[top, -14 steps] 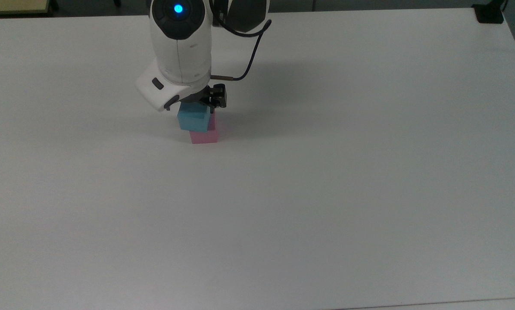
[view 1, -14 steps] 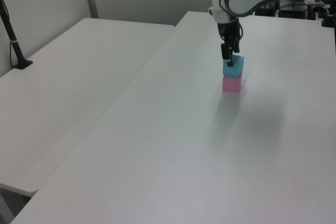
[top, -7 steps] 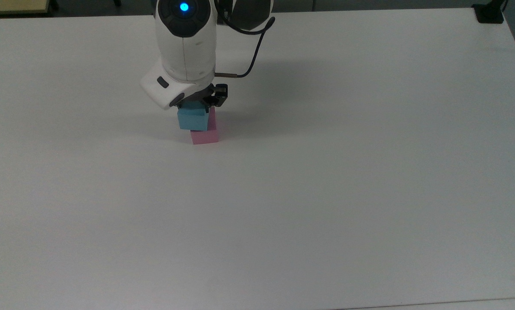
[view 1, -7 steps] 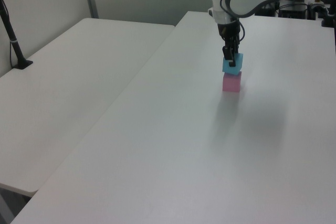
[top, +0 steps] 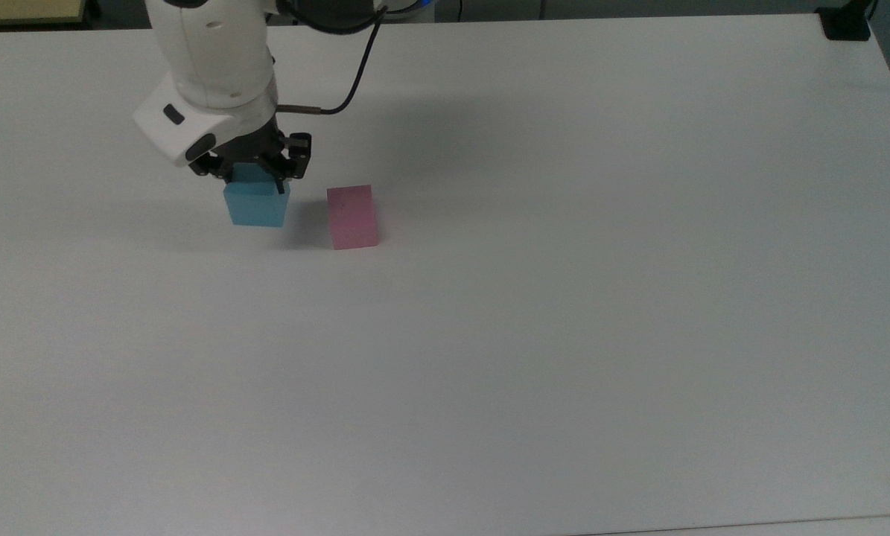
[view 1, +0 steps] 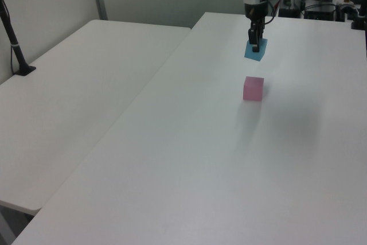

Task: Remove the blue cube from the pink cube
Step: 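Lift the light-blue cube off the pink cube and carry it aside, then lower the light-blue cube onto the table beside the pink cube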

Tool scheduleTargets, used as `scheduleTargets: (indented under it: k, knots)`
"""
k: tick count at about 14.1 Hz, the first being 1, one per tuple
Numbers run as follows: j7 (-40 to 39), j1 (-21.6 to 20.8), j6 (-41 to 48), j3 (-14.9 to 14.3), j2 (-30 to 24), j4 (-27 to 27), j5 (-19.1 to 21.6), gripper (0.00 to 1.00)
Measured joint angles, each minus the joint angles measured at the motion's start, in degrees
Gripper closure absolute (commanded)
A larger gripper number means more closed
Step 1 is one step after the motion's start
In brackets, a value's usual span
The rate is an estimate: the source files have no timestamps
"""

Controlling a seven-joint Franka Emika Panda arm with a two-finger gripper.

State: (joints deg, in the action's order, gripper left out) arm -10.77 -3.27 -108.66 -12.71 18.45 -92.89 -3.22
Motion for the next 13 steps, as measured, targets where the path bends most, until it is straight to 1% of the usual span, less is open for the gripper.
scheduleTargets:
  k: [2, 5, 6, 7, 8, 9, 10, 11, 12, 13]
  knots:
    - [-0.6, 1.9, -2.7, 0.0, 3.0, 1.7, 0.0, 0.86]
    - [0.3, 1.5, -6.1, 0.4, 6.1, 3.4, 0.5, 0.86]
    - [2.4, 0.5, -8.6, 0.7, 7.6, 4.2, 0.9, 0.85]
    - [5.2, -1.6, -10.7, 0.9, 9.4, 5.6, 1.1, 0.82]
    - [7.7, -4.1, -12.6, 1.0, 11.3, 6.9, 1.2, 0.82]
    - [9.9, -6.4, -14.3, 1.0, 12.9, 7.9, 1.2, 0.79]
    - [11.6, -8.3, -14.9, 1.0, 14.2, 8.7, 1.2, 0.73]
    - [12.8, -9.8, -15.0, 0.9, 15.4, 9.3, 1.2, 0.59]
    - [13.9, -10.8, -15.0, 0.9, 16.3, 9.6, 1.2, 0.14]
    - [14.4, -11.2, -15.3, 0.9, 17.0, 9.8, 1.2, 0.00]
